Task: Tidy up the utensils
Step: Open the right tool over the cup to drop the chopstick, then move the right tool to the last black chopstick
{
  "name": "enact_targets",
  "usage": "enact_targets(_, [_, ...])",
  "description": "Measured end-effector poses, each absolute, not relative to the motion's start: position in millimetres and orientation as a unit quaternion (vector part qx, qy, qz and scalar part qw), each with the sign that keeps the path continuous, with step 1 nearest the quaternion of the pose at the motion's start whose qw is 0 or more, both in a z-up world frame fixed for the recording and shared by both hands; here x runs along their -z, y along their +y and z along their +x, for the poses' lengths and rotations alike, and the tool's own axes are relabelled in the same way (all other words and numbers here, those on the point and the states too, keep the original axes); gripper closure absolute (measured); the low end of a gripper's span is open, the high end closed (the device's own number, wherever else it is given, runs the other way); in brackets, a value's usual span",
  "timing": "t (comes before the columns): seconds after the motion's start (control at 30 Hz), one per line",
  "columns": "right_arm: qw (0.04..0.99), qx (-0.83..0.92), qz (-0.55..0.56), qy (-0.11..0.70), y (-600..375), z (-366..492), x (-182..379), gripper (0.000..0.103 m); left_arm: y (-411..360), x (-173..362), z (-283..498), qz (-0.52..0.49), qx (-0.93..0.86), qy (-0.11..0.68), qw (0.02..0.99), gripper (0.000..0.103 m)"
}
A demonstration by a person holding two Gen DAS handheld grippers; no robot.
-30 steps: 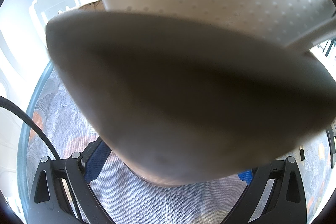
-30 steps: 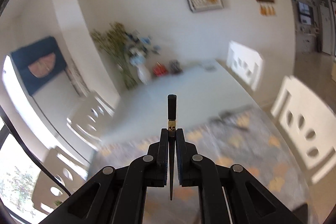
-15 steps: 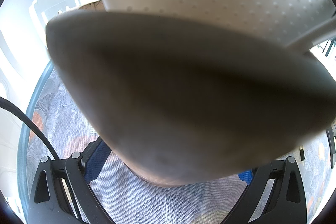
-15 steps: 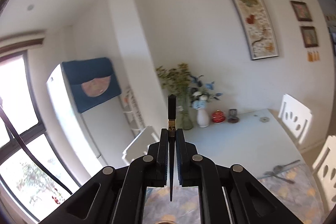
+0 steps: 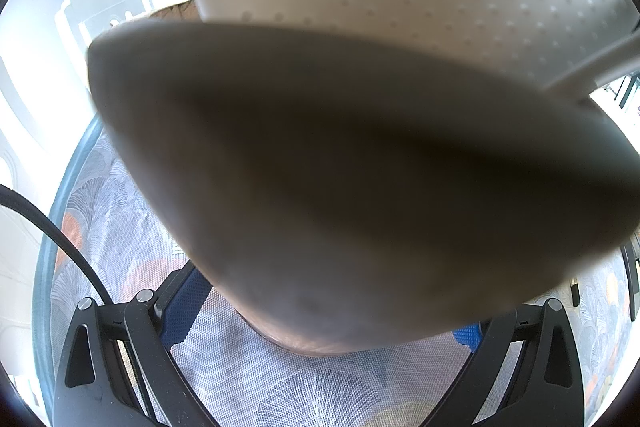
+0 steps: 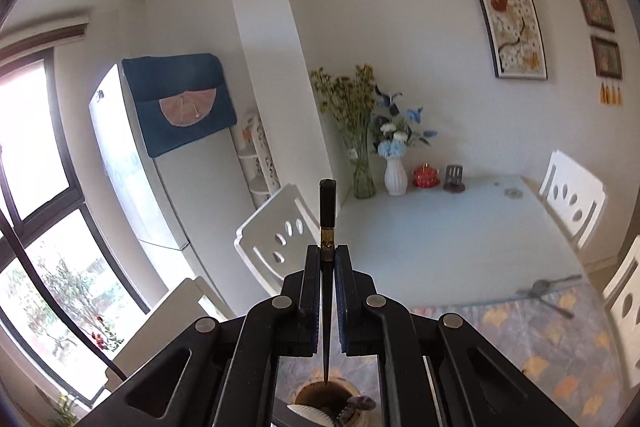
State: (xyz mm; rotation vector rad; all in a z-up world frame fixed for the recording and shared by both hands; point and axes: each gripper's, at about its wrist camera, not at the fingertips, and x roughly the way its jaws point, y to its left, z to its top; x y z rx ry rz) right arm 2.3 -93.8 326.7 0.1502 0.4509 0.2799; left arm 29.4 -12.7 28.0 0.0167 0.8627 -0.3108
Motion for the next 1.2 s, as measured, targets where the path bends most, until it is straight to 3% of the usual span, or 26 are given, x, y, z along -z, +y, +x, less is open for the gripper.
enact_targets(0.23, [0.948, -0.141, 0.098, 0.268, -97, 11, -309, 0.095, -12, -28, 30, 0.008, 0.15, 0.416, 0.897, 0.003])
enact_targets(0.37, [0.936, -0.14, 0.109, 0.304, -102, 15, -304, 0.073, -12, -28, 30, 0.007, 0.15, 0.417, 0.896, 0.003])
enact_targets(0.43, [0.937, -0.149, 0.131, 0.286, -111, 8, -313, 0.067, -12, -28, 31, 0.007, 0.151, 0.417, 0.896, 0.003])
enact_targets(0.47, [0.939, -0.153, 0.14, 0.273, -117, 3, -321, 0.056, -12, -28, 31, 0.007, 0.151, 0.417, 0.896, 0.003])
enact_targets(0.53, [0.946, -0.151, 0.151, 0.244, -126, -7, -336, 0.047, -12, -28, 31, 0.007, 0.151, 0.417, 0.896, 0.003])
enact_targets(0.63, [0.954, -0.151, 0.153, 0.21, -136, -18, -360, 0.044, -13, -28, 31, 0.007, 0.151, 0.418, 0.896, 0.003])
enact_targets(0.7, [0.961, -0.133, 0.147, 0.193, -144, -26, -374, 0.036, -13, -28, 31, 0.007, 0.151, 0.417, 0.896, 0.003])
enact_targets(0.77, [0.964, -0.12, 0.16, 0.174, -155, -34, -383, 0.018, -12, -28, 31, 0.007, 0.151, 0.417, 0.896, 0.003])
enact_targets(0.97, [0.929, -0.125, 0.323, 0.131, -224, -50, -389, 0.015, -12, -28, 31, 0.007, 0.151, 0.417, 0.896, 0.003])
enact_targets(1.2, [0.938, -0.034, 0.319, 0.135, -271, -63, -384, 0.015, -13, -28, 31, 0.007, 0.151, 0.418, 0.896, 0.003])
